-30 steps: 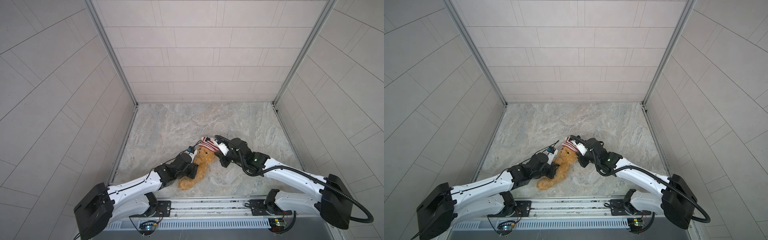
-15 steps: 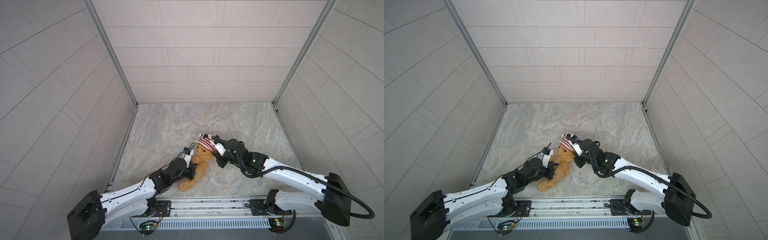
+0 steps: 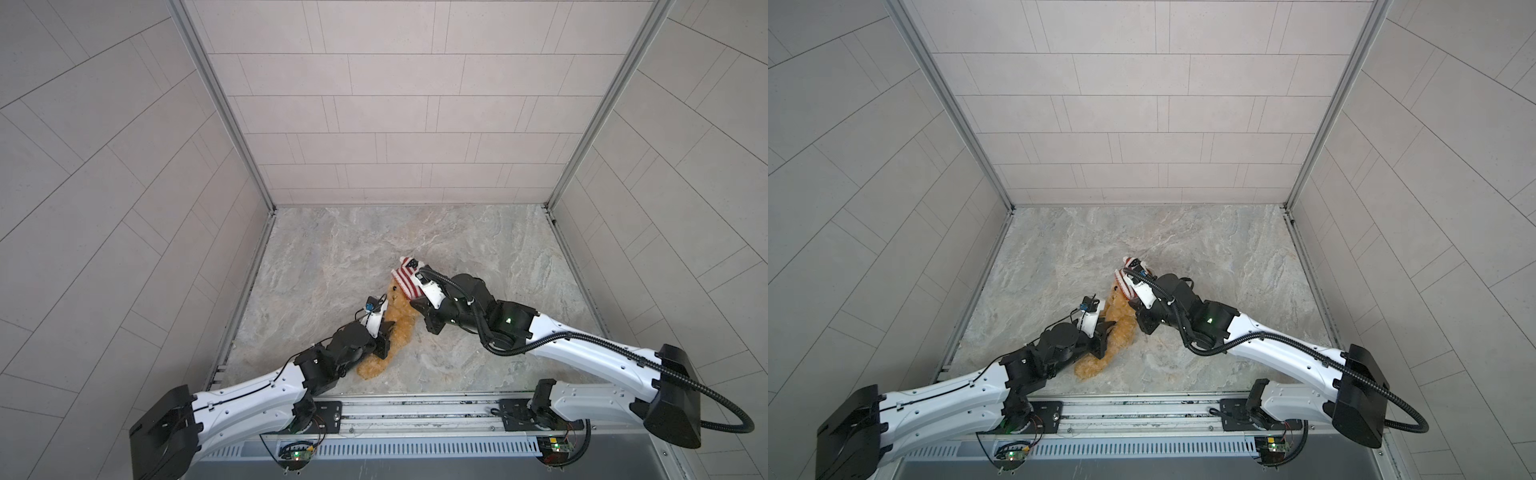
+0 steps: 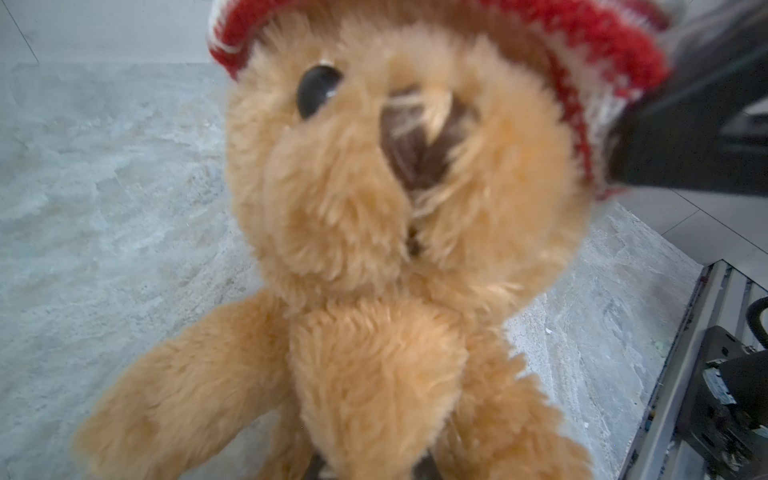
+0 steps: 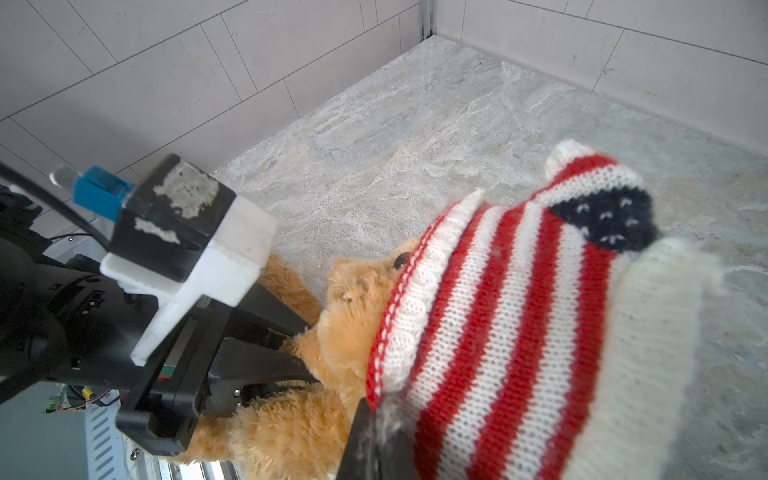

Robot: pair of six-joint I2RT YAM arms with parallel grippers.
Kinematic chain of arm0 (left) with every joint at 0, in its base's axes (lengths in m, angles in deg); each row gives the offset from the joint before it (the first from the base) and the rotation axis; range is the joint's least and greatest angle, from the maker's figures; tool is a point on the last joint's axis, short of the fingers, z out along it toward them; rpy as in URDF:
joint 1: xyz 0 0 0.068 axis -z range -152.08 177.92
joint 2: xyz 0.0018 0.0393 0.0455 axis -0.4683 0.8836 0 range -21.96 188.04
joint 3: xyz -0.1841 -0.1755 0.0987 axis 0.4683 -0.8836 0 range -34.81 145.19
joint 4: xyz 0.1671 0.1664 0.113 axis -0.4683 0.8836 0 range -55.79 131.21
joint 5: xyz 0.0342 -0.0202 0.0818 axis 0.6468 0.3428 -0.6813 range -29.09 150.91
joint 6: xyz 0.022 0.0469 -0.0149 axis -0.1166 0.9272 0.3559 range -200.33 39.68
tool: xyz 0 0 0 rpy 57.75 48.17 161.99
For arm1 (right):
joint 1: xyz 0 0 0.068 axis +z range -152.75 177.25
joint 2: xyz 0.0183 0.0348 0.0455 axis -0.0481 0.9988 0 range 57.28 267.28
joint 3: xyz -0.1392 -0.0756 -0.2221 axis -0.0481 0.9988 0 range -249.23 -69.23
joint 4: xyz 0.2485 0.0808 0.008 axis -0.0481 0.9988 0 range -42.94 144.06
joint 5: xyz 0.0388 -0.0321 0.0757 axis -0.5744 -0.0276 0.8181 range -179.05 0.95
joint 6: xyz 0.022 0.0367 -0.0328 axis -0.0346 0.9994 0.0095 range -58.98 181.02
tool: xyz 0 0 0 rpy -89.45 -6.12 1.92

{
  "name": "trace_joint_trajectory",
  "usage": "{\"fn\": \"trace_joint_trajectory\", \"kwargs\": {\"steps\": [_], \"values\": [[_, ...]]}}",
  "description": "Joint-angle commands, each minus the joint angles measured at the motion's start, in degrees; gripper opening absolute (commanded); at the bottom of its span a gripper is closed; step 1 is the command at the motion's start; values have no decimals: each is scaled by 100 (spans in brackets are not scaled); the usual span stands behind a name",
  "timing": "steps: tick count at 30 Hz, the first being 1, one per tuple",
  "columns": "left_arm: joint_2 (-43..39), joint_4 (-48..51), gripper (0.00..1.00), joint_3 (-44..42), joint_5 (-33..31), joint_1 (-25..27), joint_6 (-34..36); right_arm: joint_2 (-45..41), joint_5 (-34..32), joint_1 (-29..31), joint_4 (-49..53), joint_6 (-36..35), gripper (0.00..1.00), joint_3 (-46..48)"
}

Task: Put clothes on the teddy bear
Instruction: 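Pull the sweater down over the bear's head with the right gripper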

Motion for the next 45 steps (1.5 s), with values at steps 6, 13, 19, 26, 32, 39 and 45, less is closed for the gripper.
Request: {"fn": "trace_joint_trajectory", "kwargs": {"steps": [6, 13, 19, 26, 32, 39, 45], "values": [[14, -890, 0, -167, -31, 27, 704, 326, 185, 141, 14, 160, 0, -381], [40, -1185, 0, -258, -77, 28, 840, 437, 129, 229, 272, 145, 0, -589], [-30, -1256, 0, -303, -149, 32, 957, 357, -163, 234, 613, 99, 2, -708], [-86, -1291, 0, -305, -193, 26, 1073, 244, -348, 244, 924, 90, 14, -911], [-223, -1349, 0, -419, -237, 27, 1021, 71, -410, 257, 1061, 98, 23, -996], [-321, -1377, 0, -496, -331, 28, 1002, -63, -286, 344, 1074, 149, 32, -1119], [-410, -1366, 0, -511, -386, 26, 1061, -358, -330, 363, 1170, 300, 33, -1235]]}}
